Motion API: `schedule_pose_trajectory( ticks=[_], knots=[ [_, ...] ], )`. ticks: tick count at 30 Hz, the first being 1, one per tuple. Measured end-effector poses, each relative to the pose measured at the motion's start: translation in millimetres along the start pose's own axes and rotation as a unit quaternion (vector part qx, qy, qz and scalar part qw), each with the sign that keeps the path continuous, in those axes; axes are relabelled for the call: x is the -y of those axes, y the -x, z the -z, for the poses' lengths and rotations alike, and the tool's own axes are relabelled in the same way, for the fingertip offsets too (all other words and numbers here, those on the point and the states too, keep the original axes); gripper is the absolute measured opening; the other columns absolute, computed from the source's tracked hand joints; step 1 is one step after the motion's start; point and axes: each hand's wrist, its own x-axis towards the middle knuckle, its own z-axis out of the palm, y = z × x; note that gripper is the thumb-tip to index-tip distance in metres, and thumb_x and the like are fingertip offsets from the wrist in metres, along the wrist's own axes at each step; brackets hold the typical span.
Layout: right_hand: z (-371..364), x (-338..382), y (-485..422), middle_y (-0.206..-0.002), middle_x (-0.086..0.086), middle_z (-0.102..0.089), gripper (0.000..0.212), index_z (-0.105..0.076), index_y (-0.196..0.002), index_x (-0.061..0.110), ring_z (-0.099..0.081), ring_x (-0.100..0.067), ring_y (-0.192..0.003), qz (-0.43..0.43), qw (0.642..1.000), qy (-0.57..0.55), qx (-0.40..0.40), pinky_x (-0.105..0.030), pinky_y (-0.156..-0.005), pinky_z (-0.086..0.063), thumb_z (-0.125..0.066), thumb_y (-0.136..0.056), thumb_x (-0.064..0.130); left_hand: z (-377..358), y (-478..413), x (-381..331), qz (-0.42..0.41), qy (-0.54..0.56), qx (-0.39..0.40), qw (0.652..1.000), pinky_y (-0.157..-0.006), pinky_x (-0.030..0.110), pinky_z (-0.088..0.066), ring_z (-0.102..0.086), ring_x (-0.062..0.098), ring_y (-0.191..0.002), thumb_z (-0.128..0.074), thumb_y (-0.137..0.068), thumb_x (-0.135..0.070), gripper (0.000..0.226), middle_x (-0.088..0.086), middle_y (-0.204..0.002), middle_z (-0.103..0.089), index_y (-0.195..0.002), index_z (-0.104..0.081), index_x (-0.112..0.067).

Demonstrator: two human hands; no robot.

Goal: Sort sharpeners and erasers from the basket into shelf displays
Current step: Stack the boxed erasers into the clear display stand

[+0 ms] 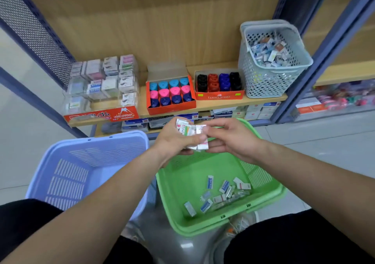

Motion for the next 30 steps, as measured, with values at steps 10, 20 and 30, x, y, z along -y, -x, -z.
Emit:
schedule_pose_trajectory(
  ticks=[10, 20, 30],
  knots=[
    [-39, 42, 8, -0.100, -0.012, -0.075, 0.011, -0.065, -0.107, 0.011, -0.076, -0.025, -0.082, 0.036, 0.997, -0.047, -0.047, -0.034, -0.071, -0.061, -0.063, -0.097, 0.007, 38, 32, -38, -0.010, 0.058, -0.001, 0.998, -0.062, 0.031, -0.059, -0.073, 0.019, -0.075, -0.086, -0.071, -0.008, 0.050, 0.002, -0.090, -0.074, -0.109, -0.058, -0.019],
    [-56, 52, -27, -0.103, -0.019, -0.075, 0.012, -0.058, -0.112, 0.003, -0.076, -0.028, -0.088, 0.032, 0.986, -0.160, -0.024, -0.034, -0.073, -0.062, -0.052, -0.102, 0.004, 59, 15, -41, -0.020, 0.126, -0.050, 0.991, -0.060, 0.028, -0.058, -0.073, 0.019, -0.070, -0.085, -0.072, -0.003, 0.046, 0.003, -0.086, -0.076, -0.108, -0.061, -0.019],
    [-71, 56, -67, -0.083, -0.006, -0.063, 0.029, -0.065, -0.123, 0.019, -0.053, -0.013, -0.063, 0.065, 0.990, -0.107, -0.062, -0.024, -0.048, -0.040, -0.054, -0.101, 0.005, 92, -13, -57, -0.031, 0.178, -0.092, 0.979, -0.059, 0.029, -0.057, -0.070, 0.018, -0.071, -0.082, -0.076, -0.002, 0.034, 0.006, -0.086, -0.075, -0.103, -0.063, -0.013]
  ],
)
